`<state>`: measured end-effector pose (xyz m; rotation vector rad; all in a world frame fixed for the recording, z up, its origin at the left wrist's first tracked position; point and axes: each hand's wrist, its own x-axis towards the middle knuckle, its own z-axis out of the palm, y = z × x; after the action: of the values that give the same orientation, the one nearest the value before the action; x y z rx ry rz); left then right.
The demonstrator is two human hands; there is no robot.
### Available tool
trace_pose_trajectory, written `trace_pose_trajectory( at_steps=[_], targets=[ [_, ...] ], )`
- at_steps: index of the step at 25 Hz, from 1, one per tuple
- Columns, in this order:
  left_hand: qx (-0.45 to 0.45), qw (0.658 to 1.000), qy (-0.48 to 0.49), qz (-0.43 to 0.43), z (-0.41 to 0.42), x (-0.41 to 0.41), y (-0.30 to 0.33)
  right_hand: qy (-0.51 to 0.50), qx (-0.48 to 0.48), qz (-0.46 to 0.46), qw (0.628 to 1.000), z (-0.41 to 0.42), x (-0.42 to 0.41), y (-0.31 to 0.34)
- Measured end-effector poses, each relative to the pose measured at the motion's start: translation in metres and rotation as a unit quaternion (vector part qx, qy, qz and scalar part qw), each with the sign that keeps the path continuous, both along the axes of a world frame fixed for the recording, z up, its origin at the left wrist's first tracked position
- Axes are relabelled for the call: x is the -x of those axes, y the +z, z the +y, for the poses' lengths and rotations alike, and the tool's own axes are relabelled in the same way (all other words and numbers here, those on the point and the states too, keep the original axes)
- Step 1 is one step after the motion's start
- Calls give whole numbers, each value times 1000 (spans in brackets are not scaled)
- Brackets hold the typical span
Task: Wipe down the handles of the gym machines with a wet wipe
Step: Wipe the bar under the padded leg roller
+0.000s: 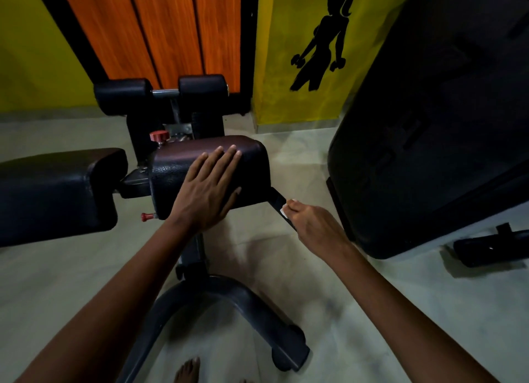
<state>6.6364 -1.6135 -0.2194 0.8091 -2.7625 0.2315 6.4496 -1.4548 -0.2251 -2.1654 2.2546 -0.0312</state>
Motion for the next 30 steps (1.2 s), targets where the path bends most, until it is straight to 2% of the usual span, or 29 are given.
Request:
trace_pose_trajectory(
  at_steps=[3,7,14,17,21,26,30],
  targets=[
    [17,1000,0,7,-2,0,-4,-11,14,47,999,-18,-7,-6],
    [34,999,-1,13,-2,-1,-8,81,51,175,980,-16,-15,-23],
    [50,999,1,19,-2,0,-9,145,0,276,950,-24,-24,-19],
    [47,999,4,18,-1,0,-9,192,-2,285,939,-16,-16,-10],
    [44,999,5,18,-1,0,-9,146,15,272,951,-20,-23,-13],
    [31,999,3,31,1,-1,-9,214,-34,277,936,4,-14,-7],
    [26,999,10,37,5,-1,-9,165,-35,273,947,6,-13,-2]
  ],
)
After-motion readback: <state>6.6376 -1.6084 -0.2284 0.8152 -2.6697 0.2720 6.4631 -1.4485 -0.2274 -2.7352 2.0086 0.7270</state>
